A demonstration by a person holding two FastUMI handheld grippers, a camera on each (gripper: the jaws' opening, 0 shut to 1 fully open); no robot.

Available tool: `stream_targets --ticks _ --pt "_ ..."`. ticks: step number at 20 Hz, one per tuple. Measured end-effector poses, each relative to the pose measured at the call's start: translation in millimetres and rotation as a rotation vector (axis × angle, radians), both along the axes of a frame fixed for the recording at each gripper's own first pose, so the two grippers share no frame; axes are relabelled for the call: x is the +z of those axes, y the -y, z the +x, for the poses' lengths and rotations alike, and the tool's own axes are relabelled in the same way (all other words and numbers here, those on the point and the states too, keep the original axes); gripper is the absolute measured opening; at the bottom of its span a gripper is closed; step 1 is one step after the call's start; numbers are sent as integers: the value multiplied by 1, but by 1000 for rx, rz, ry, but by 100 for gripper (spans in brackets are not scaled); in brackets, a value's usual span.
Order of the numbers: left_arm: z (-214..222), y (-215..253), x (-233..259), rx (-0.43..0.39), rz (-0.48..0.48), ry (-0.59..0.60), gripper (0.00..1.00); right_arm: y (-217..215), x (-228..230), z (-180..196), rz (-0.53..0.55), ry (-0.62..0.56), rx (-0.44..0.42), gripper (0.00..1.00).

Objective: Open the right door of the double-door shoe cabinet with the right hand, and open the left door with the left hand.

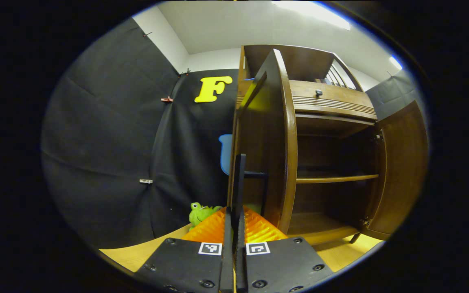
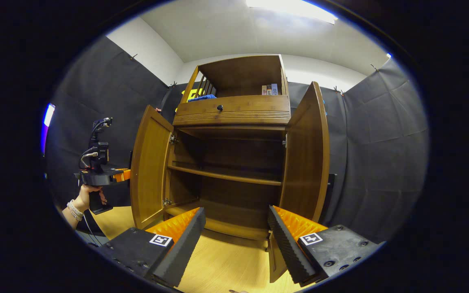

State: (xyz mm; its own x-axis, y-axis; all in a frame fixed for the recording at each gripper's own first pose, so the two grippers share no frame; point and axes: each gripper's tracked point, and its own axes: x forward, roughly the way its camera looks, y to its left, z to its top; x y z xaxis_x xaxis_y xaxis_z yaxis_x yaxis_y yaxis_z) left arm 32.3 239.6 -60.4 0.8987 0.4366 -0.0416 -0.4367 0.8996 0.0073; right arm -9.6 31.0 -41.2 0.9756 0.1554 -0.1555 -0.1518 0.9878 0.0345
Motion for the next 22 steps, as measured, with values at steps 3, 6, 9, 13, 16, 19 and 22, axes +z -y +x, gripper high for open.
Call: stream_targets --ticks 3,6,9,13,16,19,22 --pt "-6 -6 -1 -3 -16 -11 6 -7 -1 -1 1 0 17 97" --pt "-19 -9 -1 14 -1 -27 6 -12 0 0 4 -1 28 97" --pt "-43 -12 2 43 8 -33 5 -16 1 3 15 -1 37 97" --pt "-71 -13 22 87 25 -31 3 -31 19 6 65 40 56 98" --pt "-77 21 44 20 -15 7 5 -35 32 7 70 71 55 97" --pt "-65 78 64 -125 -35 10 5 -39 41 11 58 81 37 97" --pt "-51 119 94 -245 -8 50 5 -38 52 10 54 92 11 97"
